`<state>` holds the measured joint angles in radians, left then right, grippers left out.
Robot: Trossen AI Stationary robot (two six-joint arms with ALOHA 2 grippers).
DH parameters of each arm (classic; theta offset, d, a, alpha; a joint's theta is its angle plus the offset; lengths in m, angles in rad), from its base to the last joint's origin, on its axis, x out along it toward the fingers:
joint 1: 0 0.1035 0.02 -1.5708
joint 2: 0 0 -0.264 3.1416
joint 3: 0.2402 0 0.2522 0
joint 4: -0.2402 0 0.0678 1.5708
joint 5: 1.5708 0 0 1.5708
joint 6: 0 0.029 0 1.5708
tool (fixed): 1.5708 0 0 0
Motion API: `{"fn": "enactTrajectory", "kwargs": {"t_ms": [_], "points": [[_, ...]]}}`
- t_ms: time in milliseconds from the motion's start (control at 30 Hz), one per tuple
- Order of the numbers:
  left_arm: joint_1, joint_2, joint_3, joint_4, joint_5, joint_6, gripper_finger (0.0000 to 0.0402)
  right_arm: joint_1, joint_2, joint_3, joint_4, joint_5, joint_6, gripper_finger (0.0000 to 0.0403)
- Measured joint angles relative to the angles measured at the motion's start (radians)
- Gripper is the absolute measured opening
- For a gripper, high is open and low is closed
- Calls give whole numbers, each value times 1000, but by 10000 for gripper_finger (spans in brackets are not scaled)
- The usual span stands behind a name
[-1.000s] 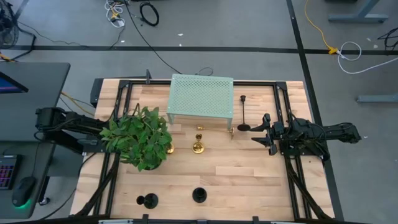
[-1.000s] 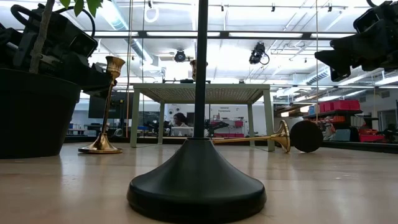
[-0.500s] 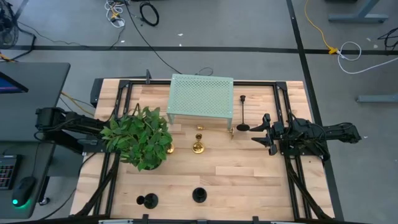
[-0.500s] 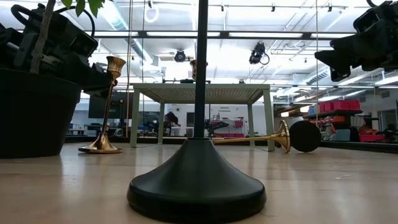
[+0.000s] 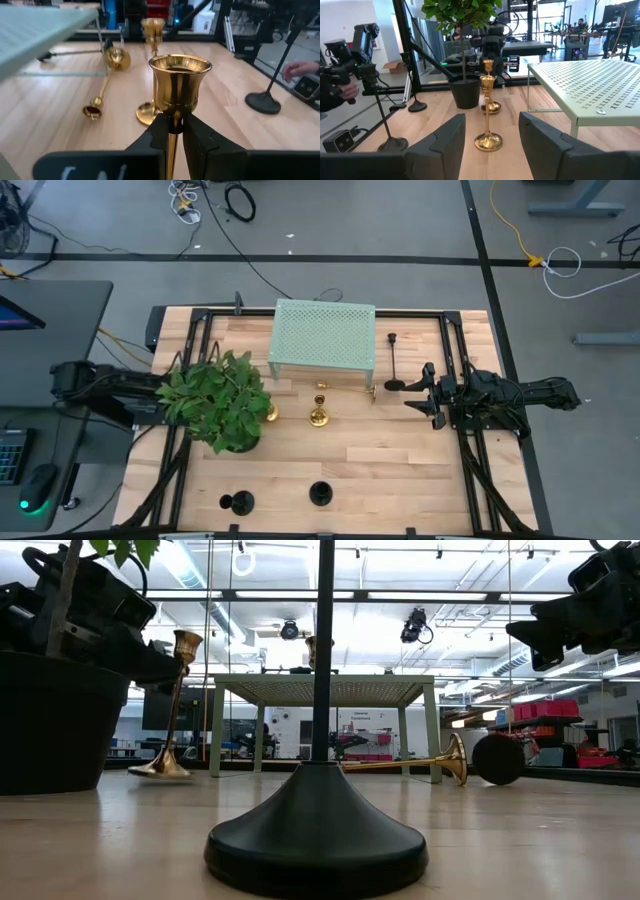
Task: Pick & Place candle stick holders
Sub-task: Put the left gold candle holder on the shelf
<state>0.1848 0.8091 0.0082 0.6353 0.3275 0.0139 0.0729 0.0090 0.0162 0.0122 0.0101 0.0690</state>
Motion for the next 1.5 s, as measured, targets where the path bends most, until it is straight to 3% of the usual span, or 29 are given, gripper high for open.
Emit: {"fn": "enactTrajectory", "kwargs": {"t_ms": [167,467,833,1333,1500], "points": [[34,-67,33,-86,39,0,32,0,0,0,0,0,0,185],[83,-162,275,-592,-8,104,32,0,0,0,0,0,0,185],[84,-200,425,-657,-58,129,32,0,0,0,0,0,0,185],[86,-199,590,-709,-254,108,32,0,0,0,0,0,0,185],[147,-148,646,-717,-295,127,32,0,0,0,0,0,0,185]]}}
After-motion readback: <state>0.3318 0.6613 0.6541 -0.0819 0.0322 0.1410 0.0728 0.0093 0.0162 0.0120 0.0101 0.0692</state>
